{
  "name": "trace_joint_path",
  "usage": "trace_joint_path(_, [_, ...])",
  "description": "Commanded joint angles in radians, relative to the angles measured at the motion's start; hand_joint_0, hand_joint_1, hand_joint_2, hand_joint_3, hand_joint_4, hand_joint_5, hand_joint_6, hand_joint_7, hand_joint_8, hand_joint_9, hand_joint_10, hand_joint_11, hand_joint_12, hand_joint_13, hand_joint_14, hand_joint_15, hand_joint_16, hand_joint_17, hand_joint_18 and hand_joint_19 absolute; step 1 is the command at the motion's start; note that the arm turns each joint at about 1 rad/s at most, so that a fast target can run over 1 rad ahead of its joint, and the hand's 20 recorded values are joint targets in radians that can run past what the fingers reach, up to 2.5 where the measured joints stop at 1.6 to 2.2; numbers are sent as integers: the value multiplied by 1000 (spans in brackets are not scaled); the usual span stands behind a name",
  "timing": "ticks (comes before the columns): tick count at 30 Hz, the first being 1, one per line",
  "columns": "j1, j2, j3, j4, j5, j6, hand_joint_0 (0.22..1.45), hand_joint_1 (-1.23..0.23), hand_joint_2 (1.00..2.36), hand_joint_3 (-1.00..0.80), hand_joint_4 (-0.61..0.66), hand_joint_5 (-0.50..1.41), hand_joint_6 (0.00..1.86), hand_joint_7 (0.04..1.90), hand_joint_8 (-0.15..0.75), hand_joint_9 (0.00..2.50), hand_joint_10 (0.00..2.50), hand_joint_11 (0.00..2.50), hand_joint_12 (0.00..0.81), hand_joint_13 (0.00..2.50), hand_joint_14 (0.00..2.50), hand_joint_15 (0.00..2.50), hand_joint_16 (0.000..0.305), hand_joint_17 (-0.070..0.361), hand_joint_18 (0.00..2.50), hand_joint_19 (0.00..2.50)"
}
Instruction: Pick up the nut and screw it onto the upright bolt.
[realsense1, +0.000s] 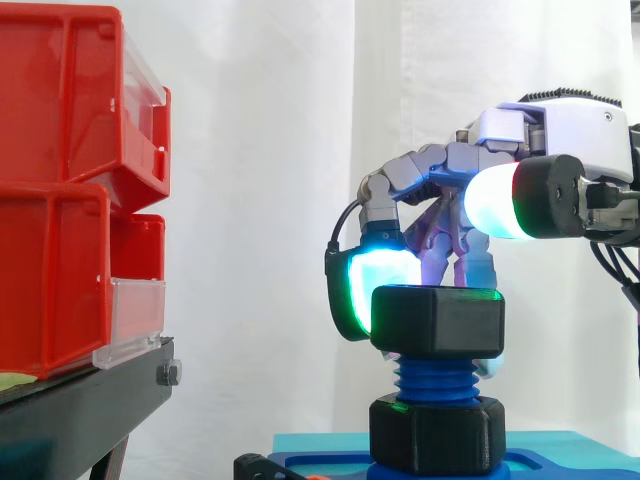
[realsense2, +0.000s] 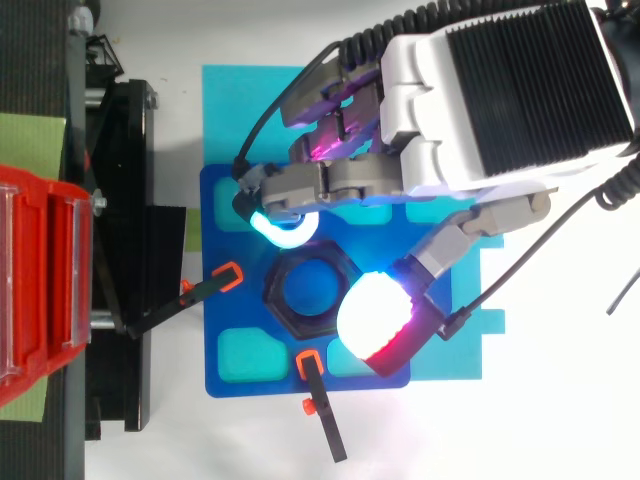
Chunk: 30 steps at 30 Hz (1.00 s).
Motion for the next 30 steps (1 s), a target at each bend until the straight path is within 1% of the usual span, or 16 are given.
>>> trace_joint_path(1, [-6, 0, 8, -1, -7, 0, 546, -310, 1000, -500, 56, 63, 668, 1124, 194, 1721, 6, 159, 91, 1209, 0, 0, 3, 8, 926, 268])
trace_joint_path(4, [-7, 0, 18, -5, -10, 0, 546, -316, 1000, -500, 54, 68, 657, 1145, 187, 1768, 7, 186, 89, 1221, 0, 4, 3, 7, 948, 287])
trace_joint_path(10, [-9, 0, 25, -9, -16, 0, 546, -323, 1000, -500, 49, 72, 649, 1138, 179, 1802, 9, 225, 86, 1251, 1, 0, 2, 5, 982, 309])
trace_joint_path(15, [-16, 0, 34, -10, -21, -2, 545, -325, 1000, -500, 42, 72, 648, 1152, 175, 1817, 9, 235, 85, 1269, 1, 10, 2, 5, 998, 313])
trace_joint_path(16, [-19, 0, 34, -10, -21, -2, 544, -313, 1000, -500, 45, 68, 643, 1160, 192, 1805, 10, 243, 91, 1269, 0, 17, 3, 6, 992, 313])
trace_joint_path(17, [-21, 0, 44, -19, -30, -2, 543, -301, 1000, -500, 55, 68, 635, 1181, 198, 1800, 10, 260, 97, 1254, 0, 18, 4, 8, 971, 309])
trace_joint_path(19, [-24, 0, 52, -28, -35, -2, 543, -276, 1000, -500, 108, 67, 548, 1360, 223, 1729, 10, 253, 110, 1218, 0, 24, 6, 14, 918, 301])
trace_joint_path(21, [-29, 0, 69, -50, -38, -3, 543, -273, 1000, -500, 132, 66, 516, 1414, 231, 1713, 11, 258, 113, 1198, 0, 23, 8, 18, 904, 307])
trace_joint_path(23, [-29, 0, 81, -59, -38, -3, 542, -271, 1000, -500, 142, 66, 506, 1435, 233, 1709, 11, 268, 115, 1196, 0, 27, 9, 20, 902, 308])
trace_joint_path(26, [-27, 0, 94, -68, -38, -3, 541, -267, 1000, -500, 161, 55, 501, 1417, 248, 1677, 11, 269, 116, 1180, 0, 29, 10, 24, 884, 317])
trace_joint_path(30, [-21, 0, 98, -61, -36, -5, 536, -260, 1000, -500, 188, 19, 504, 1303, 243, 1587, 10, 255, 128, 1131, 0, 22, 13, 29, 862, 313])
